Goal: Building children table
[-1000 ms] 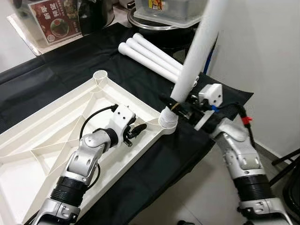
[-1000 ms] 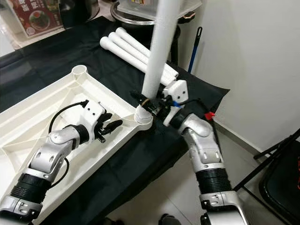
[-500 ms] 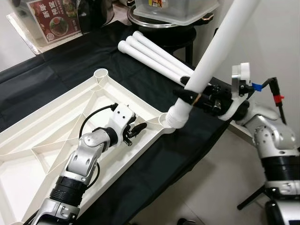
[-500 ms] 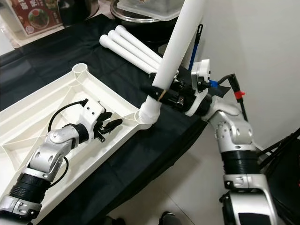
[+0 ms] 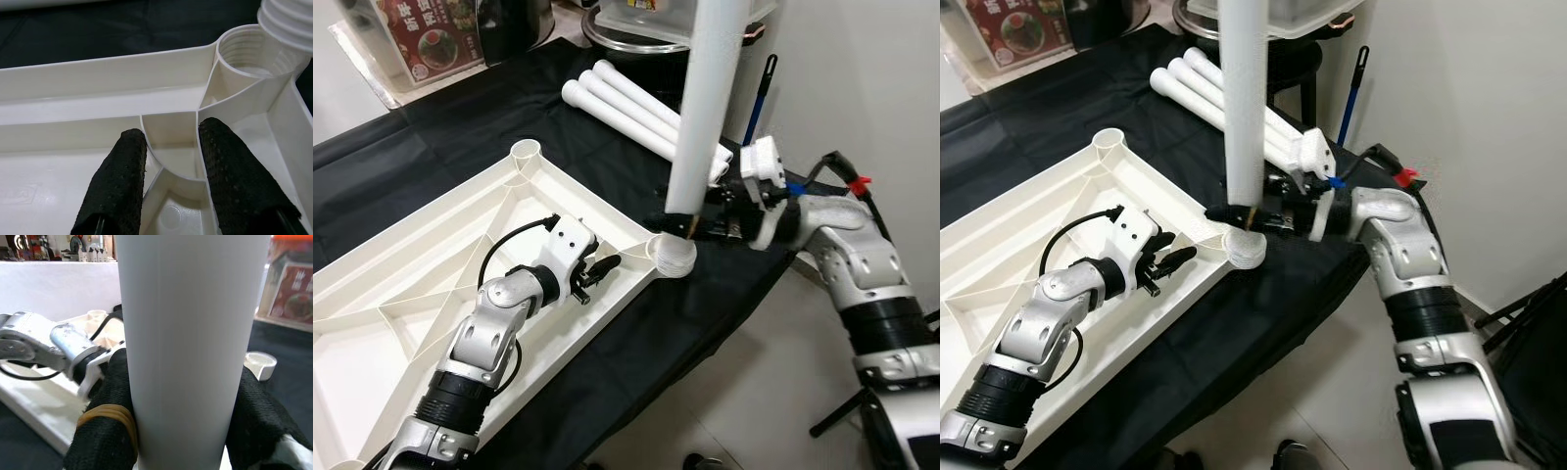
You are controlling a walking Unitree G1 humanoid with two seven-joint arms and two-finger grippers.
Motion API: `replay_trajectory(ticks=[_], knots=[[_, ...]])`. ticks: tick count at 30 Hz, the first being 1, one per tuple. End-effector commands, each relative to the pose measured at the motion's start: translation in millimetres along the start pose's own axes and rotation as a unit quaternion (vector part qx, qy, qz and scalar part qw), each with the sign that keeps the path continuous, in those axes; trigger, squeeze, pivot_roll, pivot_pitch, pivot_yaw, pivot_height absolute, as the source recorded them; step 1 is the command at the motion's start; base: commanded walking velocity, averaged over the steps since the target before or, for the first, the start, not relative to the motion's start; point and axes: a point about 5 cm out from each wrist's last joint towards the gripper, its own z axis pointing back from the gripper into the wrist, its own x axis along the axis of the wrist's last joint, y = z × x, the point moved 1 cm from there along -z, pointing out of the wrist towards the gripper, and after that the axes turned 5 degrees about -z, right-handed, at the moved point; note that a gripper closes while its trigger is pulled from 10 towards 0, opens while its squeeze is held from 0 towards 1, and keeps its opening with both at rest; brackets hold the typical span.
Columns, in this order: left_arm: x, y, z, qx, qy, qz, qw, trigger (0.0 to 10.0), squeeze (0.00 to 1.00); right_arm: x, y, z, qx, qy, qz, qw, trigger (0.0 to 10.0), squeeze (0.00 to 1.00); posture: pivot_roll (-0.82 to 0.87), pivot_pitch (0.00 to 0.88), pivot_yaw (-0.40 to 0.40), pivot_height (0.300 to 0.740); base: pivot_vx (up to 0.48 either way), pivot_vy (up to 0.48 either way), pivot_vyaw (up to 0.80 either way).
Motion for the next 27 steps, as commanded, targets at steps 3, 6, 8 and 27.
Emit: replay_trajectory(ticks=[3,6,8,27], knots=[[-5.4,-5.0,0.4,-0.009,0.006,0.003,1.0,10.0,0.0,-0.6,-1.8,-8.8,0.001,0.018,0.025,1.0,10.0,0.0,-0.02,0.201,0.043,0.74,0.0,0.0,0.0],[-5.0,-5.1,0.2,-0.009,0.005,0.003,1.0,10.0,0.0,0.4,-2.8,-10.0,-0.001,0.022,0.03,0.999,10.0,0.0,-0.02,0.201,0.043,0.74,0.0,0.0,0.0],[-4.8,-5.6,-0.3,-0.01,0.005,0.003,1.0,10.0,0.0,7.5,-11.4,-8.7,-0.03,0.044,0.04,0.998,10.0,0.0,-0.02,0.197,0.038,0.74,0.0,0.0,0.0],[-4.0,-6.7,-0.7,-0.015,0.003,-0.001,1.0,10.0,0.0,-2.8,-5.3,-14.3,-0.106,-0.008,-0.034,0.994,10.0,0.0,-0.02,0.201,0.054,0.74,0.0,0.0,0.0]])
